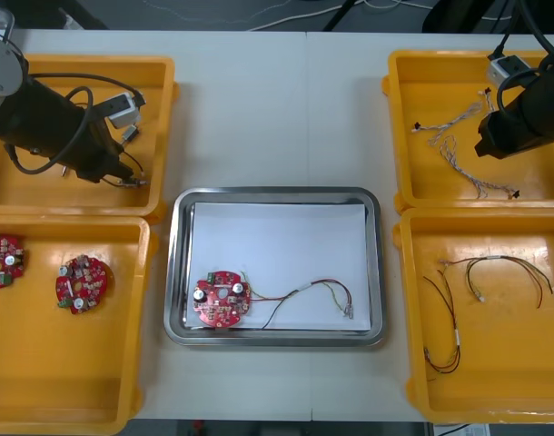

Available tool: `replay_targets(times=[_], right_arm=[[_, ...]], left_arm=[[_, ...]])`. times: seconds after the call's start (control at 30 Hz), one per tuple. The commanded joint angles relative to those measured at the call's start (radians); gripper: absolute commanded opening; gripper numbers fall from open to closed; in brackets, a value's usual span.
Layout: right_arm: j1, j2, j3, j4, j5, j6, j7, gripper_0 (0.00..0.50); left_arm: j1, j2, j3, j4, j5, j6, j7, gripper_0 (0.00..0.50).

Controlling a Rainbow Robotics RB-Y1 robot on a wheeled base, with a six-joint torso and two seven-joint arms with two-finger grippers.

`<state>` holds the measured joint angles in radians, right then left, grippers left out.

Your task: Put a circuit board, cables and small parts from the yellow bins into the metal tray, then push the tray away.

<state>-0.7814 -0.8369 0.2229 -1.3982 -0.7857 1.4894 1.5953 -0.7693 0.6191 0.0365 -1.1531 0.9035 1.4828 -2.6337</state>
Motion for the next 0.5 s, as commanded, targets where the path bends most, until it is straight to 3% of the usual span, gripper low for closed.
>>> replay_targets(times=[0.03, 0.2, 0.5], right_arm=[[-0.044, -0.038, 0.082, 0.019, -0.003, -0.061, 0.045, 0.500], [-0.044, -0.038, 0.144, 0.045, -0.010, -0.129, 0.107, 0.500], [-0.044, -0.038, 0.147, 0.117, -0.067, -0.167, 0.334, 0.500]], left_arm=[[0.008, -0.010, -0.009, -0.010, 0.009, -0.018, -0.072, 0.500], [0.022, -0.012, -0.009, -0.010, 0.023, -0.029, -0.072, 0.500], [0.048, -0.012, -0.009, -0.010, 0.028, -0.036, -0.072, 0.500]])
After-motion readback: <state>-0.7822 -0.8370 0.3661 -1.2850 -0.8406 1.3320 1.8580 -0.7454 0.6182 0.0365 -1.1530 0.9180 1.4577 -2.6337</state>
